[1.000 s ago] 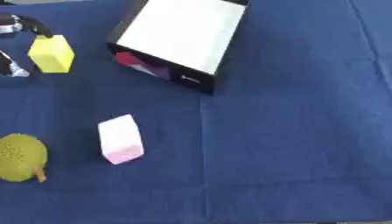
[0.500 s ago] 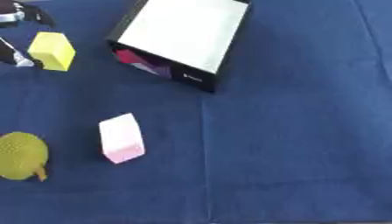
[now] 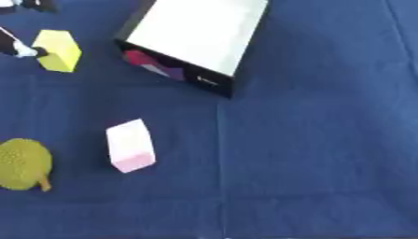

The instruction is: Pick up objects on the table and place them in the box.

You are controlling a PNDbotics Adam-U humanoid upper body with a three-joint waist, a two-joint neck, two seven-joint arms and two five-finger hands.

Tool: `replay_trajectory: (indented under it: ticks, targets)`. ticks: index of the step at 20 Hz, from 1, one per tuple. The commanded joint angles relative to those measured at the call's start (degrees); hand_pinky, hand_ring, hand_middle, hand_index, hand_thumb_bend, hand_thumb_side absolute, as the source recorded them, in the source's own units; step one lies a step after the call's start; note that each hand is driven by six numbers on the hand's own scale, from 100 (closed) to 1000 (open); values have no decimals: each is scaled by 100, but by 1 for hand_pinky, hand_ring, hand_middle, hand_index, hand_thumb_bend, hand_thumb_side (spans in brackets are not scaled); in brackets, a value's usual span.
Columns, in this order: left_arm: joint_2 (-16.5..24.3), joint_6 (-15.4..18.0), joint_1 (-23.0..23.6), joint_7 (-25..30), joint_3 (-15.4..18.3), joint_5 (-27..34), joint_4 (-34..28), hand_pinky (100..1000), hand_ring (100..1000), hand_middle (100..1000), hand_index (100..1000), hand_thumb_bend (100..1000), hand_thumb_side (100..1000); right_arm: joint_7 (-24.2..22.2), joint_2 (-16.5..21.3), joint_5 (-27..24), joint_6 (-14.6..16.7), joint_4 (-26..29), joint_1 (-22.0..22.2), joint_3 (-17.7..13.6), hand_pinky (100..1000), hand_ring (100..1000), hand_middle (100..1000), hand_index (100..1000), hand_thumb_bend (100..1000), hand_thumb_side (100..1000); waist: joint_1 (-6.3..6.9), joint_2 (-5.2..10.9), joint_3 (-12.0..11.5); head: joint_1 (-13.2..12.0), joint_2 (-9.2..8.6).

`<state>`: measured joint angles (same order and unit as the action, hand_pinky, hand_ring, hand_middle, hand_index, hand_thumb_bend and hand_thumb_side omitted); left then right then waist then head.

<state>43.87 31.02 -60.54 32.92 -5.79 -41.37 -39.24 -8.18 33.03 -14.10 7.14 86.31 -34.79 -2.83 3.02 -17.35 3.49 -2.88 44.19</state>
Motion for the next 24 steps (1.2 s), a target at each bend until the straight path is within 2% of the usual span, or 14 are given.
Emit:
replay_trajectory:
  ticks: [1,12,24]
  targets:
    - [160,1159,-119,1326,61,64,30,945,898,904,896,391,100,-6,155,35,32,29,-97,-69,1000,1000,1000,918,100,470,23,4,13,-4,-42]
    - [113,1063,-121,1714,198,208,216,964,917,919,894,332,100,7,157,56,14,28,-137,-73,1000,1000,1000,917,100,470,63,-108,85,-22,-170]
    - [20,1079,-96,1905,162,291,297,956,903,888,884,281,156,9,155,117,1,19,-145,-67,1000,1000,1000,915,100,470,70,-187,148,-50,-233]
